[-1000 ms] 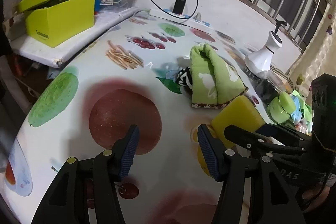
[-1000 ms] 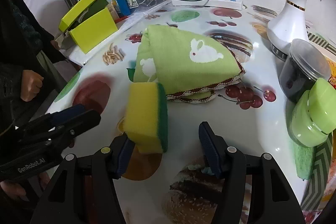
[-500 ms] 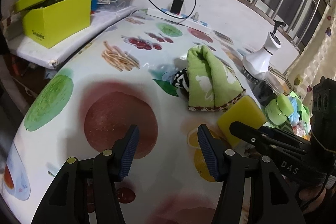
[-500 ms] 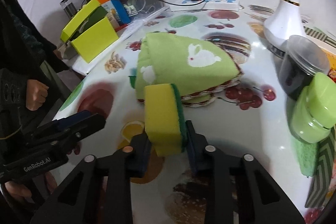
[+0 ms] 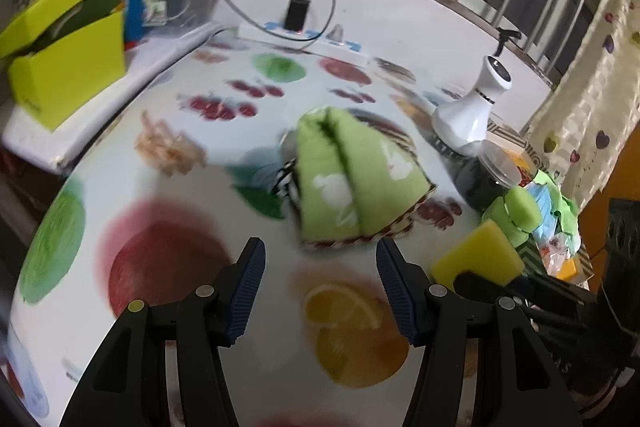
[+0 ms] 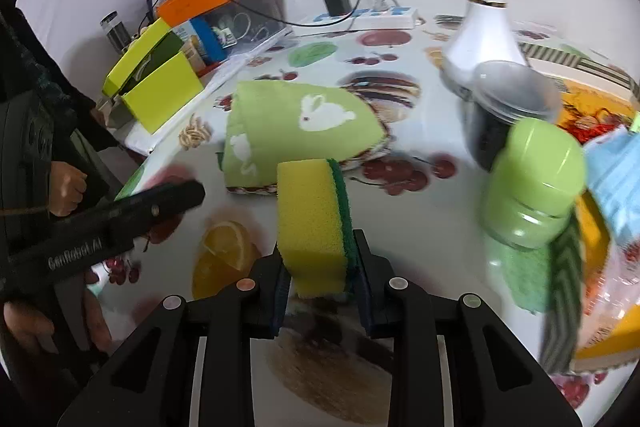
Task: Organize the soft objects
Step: 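Grasp the green rabbit-print towel with the left gripper while the right holds the sponge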
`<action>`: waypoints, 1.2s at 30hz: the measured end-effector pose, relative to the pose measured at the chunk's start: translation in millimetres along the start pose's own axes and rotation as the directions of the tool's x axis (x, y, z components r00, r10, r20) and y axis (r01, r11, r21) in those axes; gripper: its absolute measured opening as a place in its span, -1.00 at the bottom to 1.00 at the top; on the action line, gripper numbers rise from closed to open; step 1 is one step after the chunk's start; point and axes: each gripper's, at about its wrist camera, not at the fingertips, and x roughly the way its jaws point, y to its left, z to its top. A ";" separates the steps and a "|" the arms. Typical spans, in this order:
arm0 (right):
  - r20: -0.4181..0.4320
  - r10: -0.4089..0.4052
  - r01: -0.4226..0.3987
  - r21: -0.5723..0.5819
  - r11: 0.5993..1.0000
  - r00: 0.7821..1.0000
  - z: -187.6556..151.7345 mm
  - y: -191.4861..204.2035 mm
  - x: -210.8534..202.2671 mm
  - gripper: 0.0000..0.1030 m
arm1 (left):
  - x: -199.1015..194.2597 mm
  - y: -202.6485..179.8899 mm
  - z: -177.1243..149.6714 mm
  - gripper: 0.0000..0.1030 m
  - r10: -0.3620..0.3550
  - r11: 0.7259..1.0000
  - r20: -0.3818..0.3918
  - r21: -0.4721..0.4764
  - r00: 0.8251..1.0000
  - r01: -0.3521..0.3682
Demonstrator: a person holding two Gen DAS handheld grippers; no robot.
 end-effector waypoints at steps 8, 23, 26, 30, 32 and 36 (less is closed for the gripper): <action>0.010 -0.014 0.013 0.007 1.000 1.000 -8.6 -11.4 -13.2 -0.43 | 13.3 -20.3 31.0 0.12 -0.048 0.999 0.014 0.010 0.999 0.048; 0.008 -0.010 0.009 0.033 0.999 1.000 -12.0 -28.0 -18.2 -0.43 | 44.5 -12.9 71.2 0.11 0.088 0.996 0.026 -0.013 0.996 -0.087; 0.008 -0.002 0.002 0.031 1.000 1.000 -12.7 -28.1 -17.8 -0.43 | 58.1 -8.1 71.6 0.12 0.055 0.998 -0.030 -0.035 0.998 -0.056; 0.009 0.001 -0.002 0.031 1.000 1.000 -12.1 -28.5 -17.0 -0.43 | 65.8 -11.8 69.7 0.11 0.049 0.998 -0.040 -0.031 0.998 -0.050; 0.008 0.005 -0.005 0.032 0.999 1.000 -12.0 -28.7 -16.8 -0.43 | 66.6 -15.7 68.7 0.09 0.060 0.998 -0.037 -0.016 0.998 -0.060; 0.010 0.007 -0.007 0.034 0.999 1.000 -12.1 -29.5 -17.2 -0.43 | 63.9 -19.2 67.6 -0.30 0.075 0.997 -0.020 -0.005 0.997 -0.075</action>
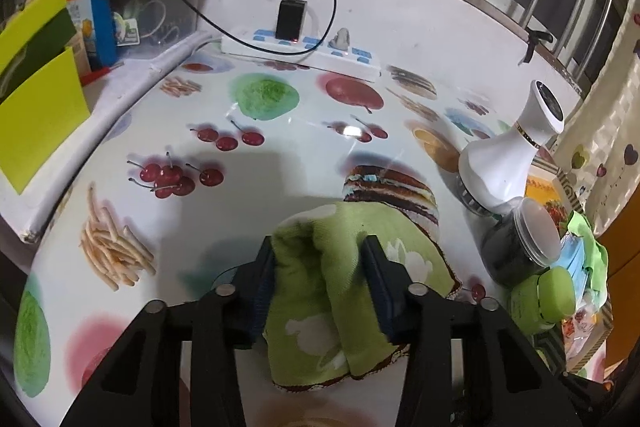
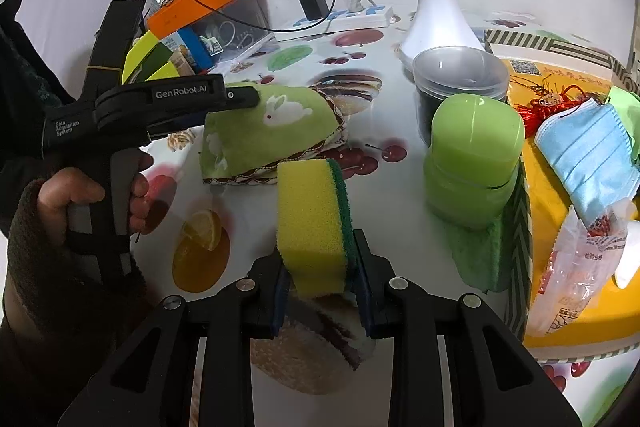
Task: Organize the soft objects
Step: 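Grasp the green rabbit-print towel with the left gripper while the right holds the sponge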
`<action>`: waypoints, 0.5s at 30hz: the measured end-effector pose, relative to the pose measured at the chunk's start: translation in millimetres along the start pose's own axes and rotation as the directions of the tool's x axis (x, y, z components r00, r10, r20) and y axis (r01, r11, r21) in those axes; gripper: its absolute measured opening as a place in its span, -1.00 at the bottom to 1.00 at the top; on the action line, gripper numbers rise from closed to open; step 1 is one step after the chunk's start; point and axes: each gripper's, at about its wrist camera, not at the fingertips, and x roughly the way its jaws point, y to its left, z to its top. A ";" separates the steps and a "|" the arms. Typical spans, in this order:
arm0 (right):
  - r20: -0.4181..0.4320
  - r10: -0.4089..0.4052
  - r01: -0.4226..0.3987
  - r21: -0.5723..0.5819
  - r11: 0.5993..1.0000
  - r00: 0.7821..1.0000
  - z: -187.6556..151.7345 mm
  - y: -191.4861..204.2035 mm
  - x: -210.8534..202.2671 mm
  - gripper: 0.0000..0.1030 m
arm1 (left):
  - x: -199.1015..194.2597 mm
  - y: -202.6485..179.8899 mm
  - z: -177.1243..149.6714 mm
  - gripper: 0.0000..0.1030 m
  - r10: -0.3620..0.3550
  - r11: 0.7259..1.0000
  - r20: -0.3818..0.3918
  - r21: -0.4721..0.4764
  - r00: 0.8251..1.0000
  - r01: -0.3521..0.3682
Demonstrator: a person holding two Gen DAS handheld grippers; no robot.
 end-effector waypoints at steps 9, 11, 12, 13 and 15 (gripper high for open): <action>0.005 0.002 -0.002 0.008 1.000 1.000 -0.4 -1.5 -0.3 -0.43 | -17.5 -8.0 -5.1 -0.74 -0.014 1.000 0.077 0.026 0.997 0.012; 0.007 0.000 0.000 0.010 1.000 1.000 -0.7 -2.2 -1.3 -0.43 | -23.8 -11.5 -6.7 -0.75 -0.019 0.999 0.098 0.037 0.995 0.015; 0.008 -0.002 0.002 0.011 1.000 1.000 -0.9 -2.3 -1.7 -0.43 | -26.7 -13.1 -7.1 -0.75 -0.020 0.999 0.106 0.042 0.994 0.016; 0.009 -0.004 0.004 0.012 1.000 1.000 -1.0 -2.5 -2.1 -0.43 | -31.0 -14.9 -8.1 -0.75 -0.031 0.998 0.115 0.049 0.993 0.025; 0.011 -0.005 0.005 0.014 1.000 1.000 -1.2 -3.1 -2.9 -0.43 | -37.9 -17.2 -9.8 -0.75 -0.049 0.998 0.124 0.053 0.991 0.043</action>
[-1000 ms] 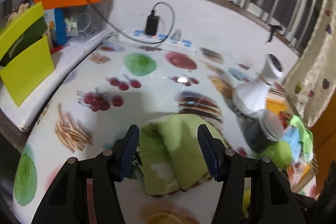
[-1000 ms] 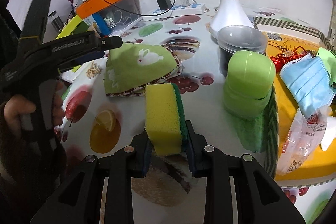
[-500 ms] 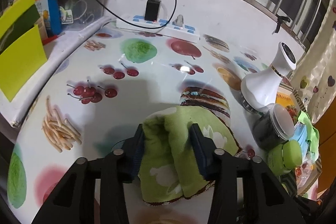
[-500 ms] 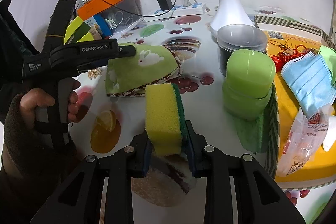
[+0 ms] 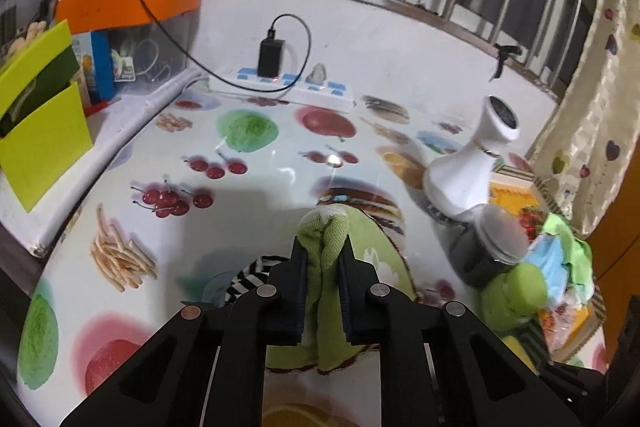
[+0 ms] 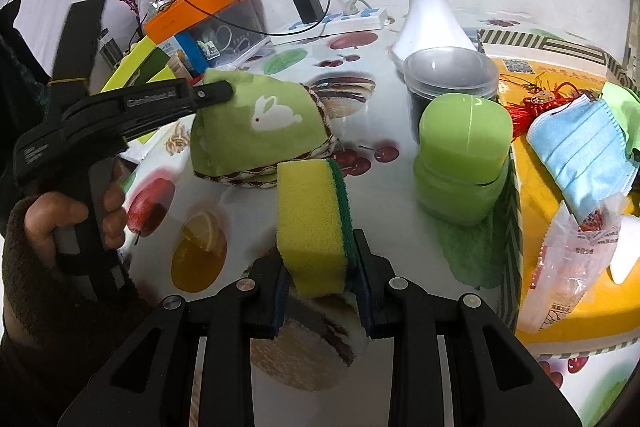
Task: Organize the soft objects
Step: 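Grasp the green rabbit-print towel with the left gripper while the right holds the sponge, then lift the towel with the left gripper while the right holds the sponge beside it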
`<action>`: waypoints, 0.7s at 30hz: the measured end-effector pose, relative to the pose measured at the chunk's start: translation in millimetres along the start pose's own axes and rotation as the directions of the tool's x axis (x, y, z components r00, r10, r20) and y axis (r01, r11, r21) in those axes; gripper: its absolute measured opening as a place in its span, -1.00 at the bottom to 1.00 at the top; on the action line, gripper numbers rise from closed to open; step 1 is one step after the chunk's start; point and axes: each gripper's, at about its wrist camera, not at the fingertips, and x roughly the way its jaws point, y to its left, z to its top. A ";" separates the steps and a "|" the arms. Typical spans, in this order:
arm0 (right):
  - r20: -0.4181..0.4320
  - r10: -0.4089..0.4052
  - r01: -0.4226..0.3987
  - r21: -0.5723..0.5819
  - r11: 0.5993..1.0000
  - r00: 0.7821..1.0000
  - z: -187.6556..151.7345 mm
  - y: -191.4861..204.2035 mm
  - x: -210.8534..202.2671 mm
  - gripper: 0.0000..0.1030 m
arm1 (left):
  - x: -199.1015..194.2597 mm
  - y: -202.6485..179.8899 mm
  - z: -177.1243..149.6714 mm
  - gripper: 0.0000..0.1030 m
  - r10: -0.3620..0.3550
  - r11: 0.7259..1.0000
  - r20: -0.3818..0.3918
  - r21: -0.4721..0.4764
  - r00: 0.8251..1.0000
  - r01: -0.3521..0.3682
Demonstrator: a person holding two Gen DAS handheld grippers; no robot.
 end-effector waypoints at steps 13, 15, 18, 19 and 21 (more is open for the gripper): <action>0.034 -0.014 0.014 0.010 1.000 0.999 -2.8 -0.6 -16.5 -0.43 | -53.7 -10.9 -16.4 -0.75 -0.105 0.994 0.076 0.005 0.992 0.105; 0.041 -0.015 0.015 0.010 1.000 0.999 -3.2 -0.5 -20.3 -0.43 | -65.2 -12.4 -22.1 -0.75 -0.119 0.993 0.086 0.014 0.989 0.118; 0.051 -0.014 0.014 0.011 1.000 0.999 -4.4 -0.7 -25.9 -0.43 | -75.1 -12.9 -32.6 -0.75 -0.138 0.990 0.077 0.015 0.987 0.137; 0.053 -0.016 0.015 0.013 1.000 0.998 -5.0 -1.3 -27.5 -0.43 | -77.5 -13.0 -37.1 -0.75 -0.142 0.990 0.070 0.014 0.987 0.141; 0.055 -0.016 0.015 0.018 1.000 0.998 -6.1 -2.5 -29.4 -0.43 | -82.1 -13.1 -46.0 -0.75 -0.150 0.989 0.059 0.014 0.987 0.149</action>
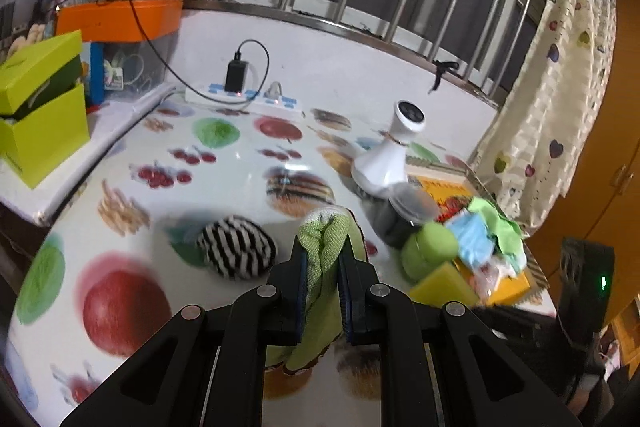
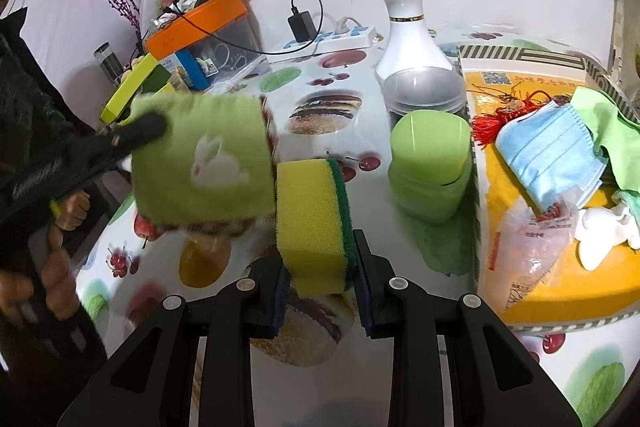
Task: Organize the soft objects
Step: 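Lift the towel with the left gripper while the right holds the sponge beside it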
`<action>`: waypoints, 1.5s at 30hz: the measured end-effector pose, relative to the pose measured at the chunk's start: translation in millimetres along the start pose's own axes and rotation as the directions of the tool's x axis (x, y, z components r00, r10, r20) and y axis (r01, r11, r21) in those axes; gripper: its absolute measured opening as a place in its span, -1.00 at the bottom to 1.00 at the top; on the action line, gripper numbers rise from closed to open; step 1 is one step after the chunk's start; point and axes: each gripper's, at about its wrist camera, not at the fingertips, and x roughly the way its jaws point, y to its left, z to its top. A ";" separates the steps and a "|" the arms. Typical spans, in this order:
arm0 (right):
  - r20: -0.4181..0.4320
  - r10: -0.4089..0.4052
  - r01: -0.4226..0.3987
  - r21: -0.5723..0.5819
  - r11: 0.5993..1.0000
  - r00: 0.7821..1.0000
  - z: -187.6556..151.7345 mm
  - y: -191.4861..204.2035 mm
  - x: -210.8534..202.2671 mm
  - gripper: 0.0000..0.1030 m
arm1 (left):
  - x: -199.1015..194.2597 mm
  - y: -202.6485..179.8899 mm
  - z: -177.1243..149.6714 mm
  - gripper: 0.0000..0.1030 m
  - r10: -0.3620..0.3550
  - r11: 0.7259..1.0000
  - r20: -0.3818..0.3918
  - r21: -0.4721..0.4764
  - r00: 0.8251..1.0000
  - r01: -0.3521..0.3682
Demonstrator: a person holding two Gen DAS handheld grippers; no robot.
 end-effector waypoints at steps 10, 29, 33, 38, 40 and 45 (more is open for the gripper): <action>0.003 -0.001 0.001 0.000 1.000 1.000 -4.8 -1.8 -8.3 -0.43 | -9.1 -4.8 -39.4 -0.75 -0.012 1.000 -0.080 0.020 0.997 0.013; -0.055 0.016 -0.017 -0.008 1.000 0.998 -16.1 -2.5 -0.4 -0.43 | 14.2 7.3 -71.9 -0.22 -0.049 0.998 -0.199 -0.053 0.979 0.039; -0.057 0.017 -0.017 -0.008 1.000 0.998 -16.4 -2.7 0.8 -0.43 | 16.5 4.3 -74.3 -0.22 -0.039 0.999 -0.201 -0.039 0.979 0.031; -0.062 0.014 -0.014 -0.006 1.000 0.998 -16.2 -3.1 2.9 -0.43 | 18.0 0.1 -73.6 -0.49 -0.034 0.999 -0.194 -0.023 0.980 0.031; -0.063 0.013 -0.013 -0.004 1.000 0.998 -16.1 -4.0 3.3 -0.43 | 17.7 0.1 -72.4 -0.69 -0.030 1.000 -0.193 -0.012 0.981 0.028; -0.060 0.015 -0.015 -0.002 1.000 0.998 -15.1 -4.6 3.8 -0.43 | 2.6 7.4 -62.5 -0.74 -0.038 0.999 -0.130 -0.021 0.991 0.035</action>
